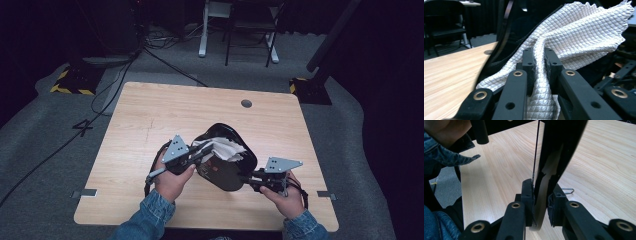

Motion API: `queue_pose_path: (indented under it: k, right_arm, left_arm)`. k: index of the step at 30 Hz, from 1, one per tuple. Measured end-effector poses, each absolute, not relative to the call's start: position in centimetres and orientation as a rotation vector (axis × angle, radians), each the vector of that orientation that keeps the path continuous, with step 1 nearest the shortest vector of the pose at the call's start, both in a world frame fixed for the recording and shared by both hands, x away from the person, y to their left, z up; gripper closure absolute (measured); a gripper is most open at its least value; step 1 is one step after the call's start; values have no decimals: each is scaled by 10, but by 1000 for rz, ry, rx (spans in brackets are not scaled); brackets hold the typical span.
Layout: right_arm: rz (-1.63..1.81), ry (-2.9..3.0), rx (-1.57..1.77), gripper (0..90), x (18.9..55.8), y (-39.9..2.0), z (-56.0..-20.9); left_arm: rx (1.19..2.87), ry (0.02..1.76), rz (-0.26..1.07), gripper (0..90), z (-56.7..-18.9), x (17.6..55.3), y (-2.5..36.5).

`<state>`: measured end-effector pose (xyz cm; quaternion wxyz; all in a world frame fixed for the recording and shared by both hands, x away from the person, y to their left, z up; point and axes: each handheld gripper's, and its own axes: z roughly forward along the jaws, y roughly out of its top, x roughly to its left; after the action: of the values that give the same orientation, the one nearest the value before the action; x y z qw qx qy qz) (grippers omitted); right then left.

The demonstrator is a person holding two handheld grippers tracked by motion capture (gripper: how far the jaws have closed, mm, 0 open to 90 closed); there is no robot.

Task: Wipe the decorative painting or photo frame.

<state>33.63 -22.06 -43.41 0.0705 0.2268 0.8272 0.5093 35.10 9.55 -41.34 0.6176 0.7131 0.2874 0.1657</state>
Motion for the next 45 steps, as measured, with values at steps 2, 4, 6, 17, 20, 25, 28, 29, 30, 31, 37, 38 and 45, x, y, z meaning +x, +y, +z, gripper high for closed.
queue_pose_path:
  k: [2, 4, 6, 17, 20, 25, 28, 29, 30, 31, 37, 38, 45]
  right_arm:
    - [1531, 2488, 682, 785, 336, -221, -434]
    - [1531, 2489, 682, 785, 336, -221, -434]
    - [1531, 2490, 682, 785, 336, -221, -434]
    - [1530, 2492, 682, 786, 337, -221, -434]
    - [1531, 2492, 681, 785, 337, -220, -434]
    - [1525, 2493, 683, 785, 336, -220, -433]
    - [1524, 2492, 686, 784, 336, -220, -434]
    - [1524, 2492, 687, 784, 336, -220, -434]
    - [1523, 2493, 687, 784, 336, -220, -434]
    - [1523, 2493, 687, 784, 336, -220, -434]
    - [1526, 2492, 689, 784, 337, -220, -434]
    - [1528, 2490, 691, 784, 336, -220, -434]
    - [1528, 2479, 707, 784, 335, -218, -434]
  left_arm:
    - [1640, 673, 386, 813, -414, 352, 98]
    - [1634, 689, 394, 813, -415, 354, 104]
    - [1631, 703, 414, 813, -416, 356, 109]
    - [1617, 748, 397, 814, -419, 357, 116]
    - [1627, 734, 381, 814, -419, 355, 110]
    - [1654, 690, 355, 814, -420, 348, 93]
    - [1661, 675, 337, 814, -421, 345, 85]
    - [1666, 669, 335, 814, -421, 344, 83]
    - [1667, 665, 329, 814, -421, 344, 82]
    - [1676, 655, 325, 814, -421, 343, 80]
    - [1671, 646, 328, 813, -423, 342, 79]
    - [1670, 646, 333, 813, -424, 343, 80]
    - [1666, 683, 369, 813, -427, 345, 88]
